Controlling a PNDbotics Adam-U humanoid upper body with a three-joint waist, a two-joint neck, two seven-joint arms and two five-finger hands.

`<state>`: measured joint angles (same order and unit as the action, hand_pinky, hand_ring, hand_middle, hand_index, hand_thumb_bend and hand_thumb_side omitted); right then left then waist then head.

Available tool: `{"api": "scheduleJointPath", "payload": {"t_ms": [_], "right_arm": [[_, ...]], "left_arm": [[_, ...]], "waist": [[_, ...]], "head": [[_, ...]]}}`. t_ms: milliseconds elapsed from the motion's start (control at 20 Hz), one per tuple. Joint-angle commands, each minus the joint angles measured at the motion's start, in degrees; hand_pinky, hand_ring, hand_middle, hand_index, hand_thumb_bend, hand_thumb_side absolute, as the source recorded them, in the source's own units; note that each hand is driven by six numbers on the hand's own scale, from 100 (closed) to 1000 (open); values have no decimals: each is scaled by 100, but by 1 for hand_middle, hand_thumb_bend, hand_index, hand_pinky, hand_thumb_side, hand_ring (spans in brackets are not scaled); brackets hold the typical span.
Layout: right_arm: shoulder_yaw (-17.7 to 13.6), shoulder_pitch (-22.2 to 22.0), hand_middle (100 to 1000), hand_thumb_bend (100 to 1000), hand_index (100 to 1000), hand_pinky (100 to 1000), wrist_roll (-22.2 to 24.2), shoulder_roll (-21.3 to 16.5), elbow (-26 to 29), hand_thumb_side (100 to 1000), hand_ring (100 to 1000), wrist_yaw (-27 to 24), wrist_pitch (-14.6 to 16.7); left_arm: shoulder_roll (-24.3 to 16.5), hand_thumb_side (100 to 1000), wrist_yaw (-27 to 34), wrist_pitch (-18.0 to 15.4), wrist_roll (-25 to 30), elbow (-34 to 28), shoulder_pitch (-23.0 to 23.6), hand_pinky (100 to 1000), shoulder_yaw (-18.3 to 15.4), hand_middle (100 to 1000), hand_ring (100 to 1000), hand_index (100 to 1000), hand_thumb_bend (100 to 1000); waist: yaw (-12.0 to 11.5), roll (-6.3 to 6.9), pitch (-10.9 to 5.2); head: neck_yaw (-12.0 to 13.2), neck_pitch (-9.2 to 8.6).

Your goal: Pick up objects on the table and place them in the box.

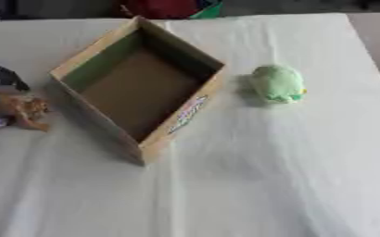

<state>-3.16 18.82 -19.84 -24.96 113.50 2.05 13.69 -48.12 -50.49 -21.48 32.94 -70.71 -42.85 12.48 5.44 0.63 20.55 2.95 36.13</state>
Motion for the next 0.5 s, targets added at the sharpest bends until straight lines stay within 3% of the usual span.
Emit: {"api": "scheduleJointPath", "payload": {"t_ms": [50,200,450,500], "right_arm": [[-69,37,704,100,849,811,-33,-87,109,1000,1000,-23,5],[-82,20,704,100,849,812,-59,-79,109,1000,1000,-22,-6],[-78,-7,704,100,850,813,-61,-67,109,1000,1000,-9,-53],[-78,-10,704,100,850,814,-61,-67,109,1000,1000,-7,-59]], "left_arm": [[-104,437,-12,-8,-9,33,-81,585,-58,737,793,841,161],[-84,423,101,-4,60,65,-77,560,-68,664,748,769,106],[-100,412,412,127,6,6,-94,499,-136,569,652,678,100],[-111,343,449,163,-21,-17,-97,477,-148,549,627,655,100]], "waist": [[8,3,-89],[7,2,-88],[-7,7,-105],[-11,9,-109]], "head": [[22,-80],[21,-68],[20,-53],[21,-50]]}}
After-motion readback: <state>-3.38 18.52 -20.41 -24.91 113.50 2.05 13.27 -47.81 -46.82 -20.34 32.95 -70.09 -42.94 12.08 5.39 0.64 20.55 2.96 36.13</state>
